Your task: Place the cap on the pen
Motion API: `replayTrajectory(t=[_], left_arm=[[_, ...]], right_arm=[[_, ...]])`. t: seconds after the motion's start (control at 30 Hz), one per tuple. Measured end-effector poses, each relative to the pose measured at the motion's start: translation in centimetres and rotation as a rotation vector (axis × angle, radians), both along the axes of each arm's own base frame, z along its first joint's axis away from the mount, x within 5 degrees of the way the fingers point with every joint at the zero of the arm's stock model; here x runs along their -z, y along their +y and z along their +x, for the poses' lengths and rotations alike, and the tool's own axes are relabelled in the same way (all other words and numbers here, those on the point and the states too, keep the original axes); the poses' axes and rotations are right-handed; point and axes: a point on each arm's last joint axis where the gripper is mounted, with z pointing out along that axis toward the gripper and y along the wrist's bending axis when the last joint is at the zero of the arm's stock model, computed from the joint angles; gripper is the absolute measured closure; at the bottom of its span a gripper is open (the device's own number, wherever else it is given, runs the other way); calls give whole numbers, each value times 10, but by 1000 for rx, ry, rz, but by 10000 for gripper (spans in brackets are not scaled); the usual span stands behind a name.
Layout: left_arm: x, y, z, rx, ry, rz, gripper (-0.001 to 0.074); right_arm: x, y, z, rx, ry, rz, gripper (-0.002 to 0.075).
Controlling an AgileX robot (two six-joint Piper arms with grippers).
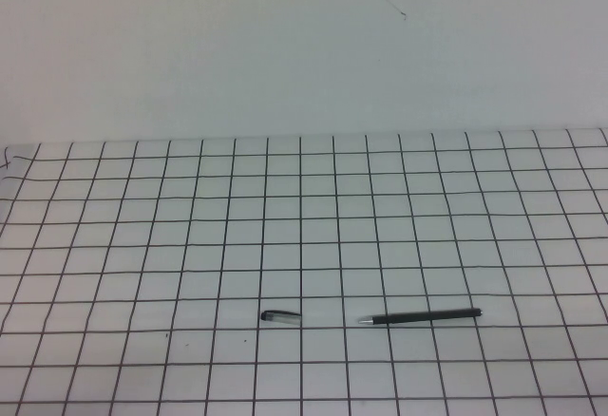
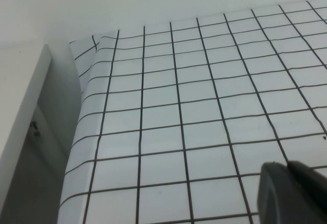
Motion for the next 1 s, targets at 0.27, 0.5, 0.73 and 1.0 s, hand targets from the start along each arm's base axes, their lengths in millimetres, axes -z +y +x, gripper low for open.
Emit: replayTrajectory(t=[0.27, 0.5, 0.73, 1.0], left_arm=[[-20, 0, 2, -5, -225, -32, 736], [-71, 4, -13, -31, -818, -70, 736], [-95, 6, -37, -51, -1190, -75, 736], [-99, 7, -43, -55, -1267, -77, 736]], right_arm=[[-27, 2, 0, -17, -303, 5, 729], [-71, 4, -18, -47, -824, -4, 729], [-88, 5, -35, -64, -1096, -10, 729], [-91, 6, -39, -67, -1146, -11, 729]])
